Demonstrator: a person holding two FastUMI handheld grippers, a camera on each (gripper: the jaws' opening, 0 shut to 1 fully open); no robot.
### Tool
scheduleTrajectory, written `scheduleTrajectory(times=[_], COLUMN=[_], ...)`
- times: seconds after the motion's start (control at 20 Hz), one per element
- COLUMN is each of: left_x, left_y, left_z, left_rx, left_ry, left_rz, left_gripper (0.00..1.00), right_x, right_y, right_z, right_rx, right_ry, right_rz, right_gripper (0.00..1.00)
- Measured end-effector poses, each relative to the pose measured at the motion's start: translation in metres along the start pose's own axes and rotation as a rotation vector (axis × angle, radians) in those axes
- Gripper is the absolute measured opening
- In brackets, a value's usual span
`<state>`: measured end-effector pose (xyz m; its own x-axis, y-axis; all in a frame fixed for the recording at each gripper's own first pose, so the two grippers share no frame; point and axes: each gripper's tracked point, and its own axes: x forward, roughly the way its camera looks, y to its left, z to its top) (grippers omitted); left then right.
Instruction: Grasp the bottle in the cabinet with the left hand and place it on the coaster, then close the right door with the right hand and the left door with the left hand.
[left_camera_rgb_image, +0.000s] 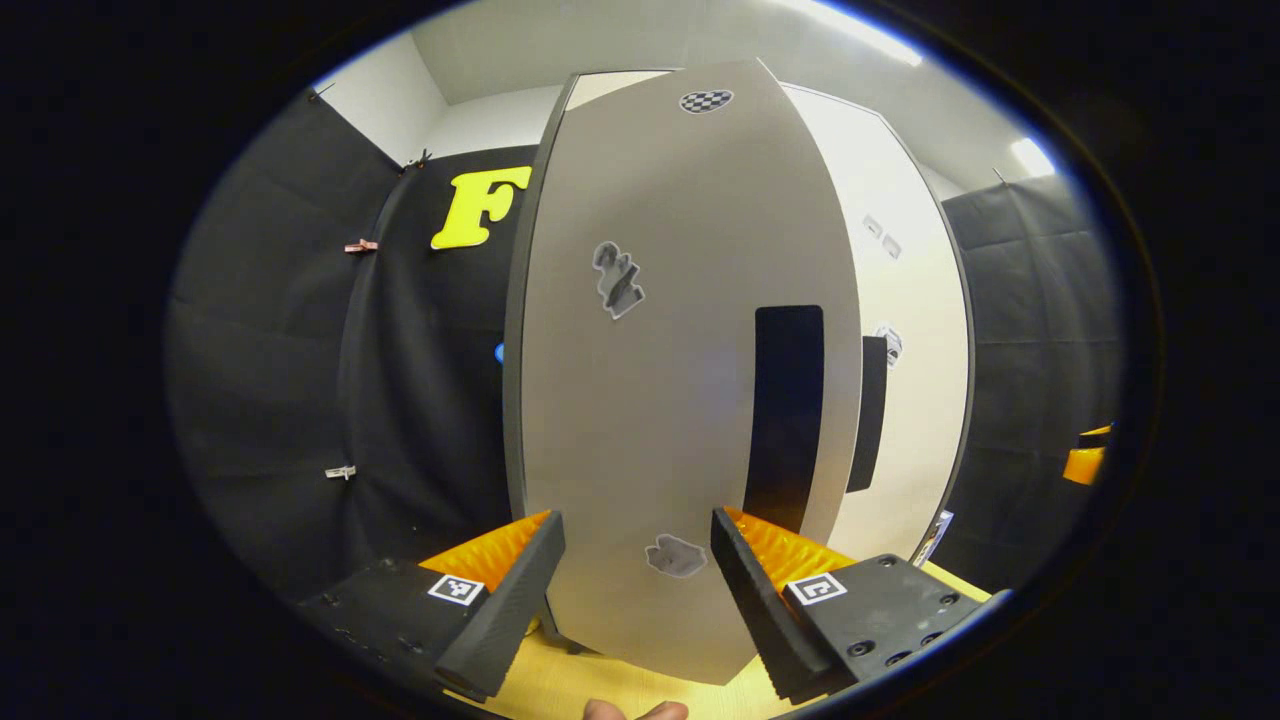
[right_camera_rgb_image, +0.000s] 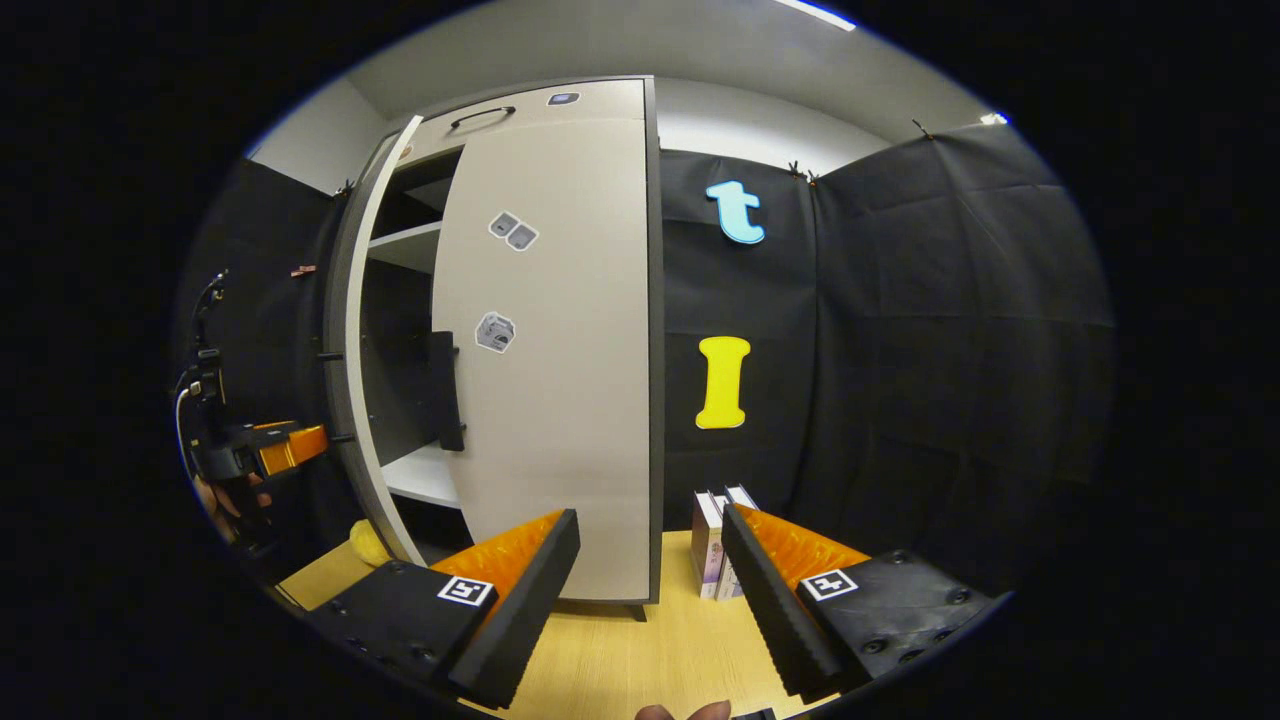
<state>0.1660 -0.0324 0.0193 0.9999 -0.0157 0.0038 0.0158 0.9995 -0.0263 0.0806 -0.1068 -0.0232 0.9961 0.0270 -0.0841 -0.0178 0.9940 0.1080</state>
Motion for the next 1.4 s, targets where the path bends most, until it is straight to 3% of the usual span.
scheduleTrajectory(times=[0.55,0.8,1.05,1.4], left_x=[0.035,0.041,0.025,-0.014], left_y=[-0.025,-0.026,-0.024,-0.015], left_z=[-0.001,-0.015,-0.025,-0.002], left_rx=[0.004,-0.002,-0.072,0.030], left_ry=[-0.001,0.051,0.083,0.026], left_rz=[0.010,-0.001,-0.022,-0.026], left_gripper=[0.94,0.93,0.95,0.94], right_x=[0.016,0.015,0.007,-0.009], right_y=[-0.015,-0.008,0.001,0.021], right_z=[-0.002,0.000,0.005,0.012], right_rx=[0.018,0.021,0.024,0.023], right_ry=[0.012,0.008,-0.007,-0.018], right_rz=[0.001,0.008,0.011,0.027], right_gripper=[0.95,0.95,0.95,0.95])
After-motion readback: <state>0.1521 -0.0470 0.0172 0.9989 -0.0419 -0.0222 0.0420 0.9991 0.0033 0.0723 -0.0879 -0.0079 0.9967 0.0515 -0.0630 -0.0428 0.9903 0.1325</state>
